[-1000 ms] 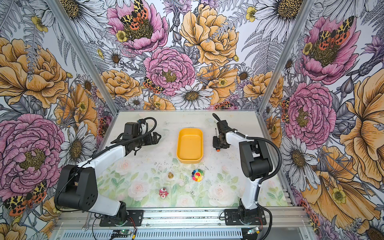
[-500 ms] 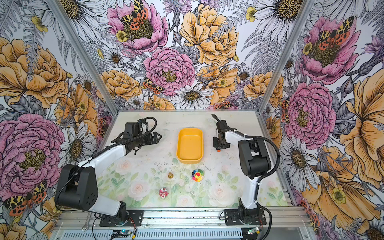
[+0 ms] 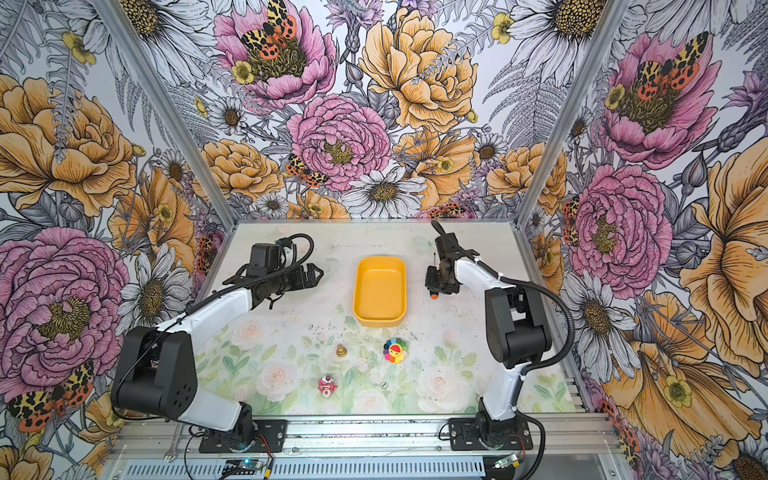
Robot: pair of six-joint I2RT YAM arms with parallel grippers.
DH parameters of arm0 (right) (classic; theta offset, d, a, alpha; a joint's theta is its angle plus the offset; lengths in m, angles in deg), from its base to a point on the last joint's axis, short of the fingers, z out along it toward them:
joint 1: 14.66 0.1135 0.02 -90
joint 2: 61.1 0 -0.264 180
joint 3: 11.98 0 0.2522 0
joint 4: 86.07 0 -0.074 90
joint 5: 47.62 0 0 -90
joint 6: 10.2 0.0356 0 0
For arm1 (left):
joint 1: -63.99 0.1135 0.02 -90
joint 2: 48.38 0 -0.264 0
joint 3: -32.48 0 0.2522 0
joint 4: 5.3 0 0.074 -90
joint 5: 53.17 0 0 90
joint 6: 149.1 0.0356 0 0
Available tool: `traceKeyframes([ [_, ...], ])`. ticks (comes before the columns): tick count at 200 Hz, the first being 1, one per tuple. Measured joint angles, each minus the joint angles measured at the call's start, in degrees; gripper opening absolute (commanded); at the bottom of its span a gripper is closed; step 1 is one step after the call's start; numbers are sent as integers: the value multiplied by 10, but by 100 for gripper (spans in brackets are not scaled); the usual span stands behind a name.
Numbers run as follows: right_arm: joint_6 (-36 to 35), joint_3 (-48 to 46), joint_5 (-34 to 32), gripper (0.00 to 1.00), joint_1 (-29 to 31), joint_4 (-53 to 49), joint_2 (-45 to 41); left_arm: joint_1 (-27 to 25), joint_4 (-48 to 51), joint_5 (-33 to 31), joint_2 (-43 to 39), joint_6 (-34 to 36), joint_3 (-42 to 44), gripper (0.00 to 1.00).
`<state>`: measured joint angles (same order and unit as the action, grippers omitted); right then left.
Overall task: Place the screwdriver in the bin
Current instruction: 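Close the right gripper on the screwdriver handle and lift it, then carry the screwdriver with the right gripper over the yellow bin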
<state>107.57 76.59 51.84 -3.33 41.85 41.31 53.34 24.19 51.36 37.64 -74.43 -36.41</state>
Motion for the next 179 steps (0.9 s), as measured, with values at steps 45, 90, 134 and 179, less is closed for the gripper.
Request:
traceKeyframes([
  [45,74,75,80,0,17,7,-98,0,0,0,1,-12,0,99],
  [90,131,90,82,0,96,13,-140,0,0,0,11,-23,-1,99],
  [134,179,88,1,0,200,10,-139,-1,0,-1,11,-26,-1,99],
  [179,224,58,-48,0,243,10,-119,-1,1,-1,11,-25,-1,99],
])
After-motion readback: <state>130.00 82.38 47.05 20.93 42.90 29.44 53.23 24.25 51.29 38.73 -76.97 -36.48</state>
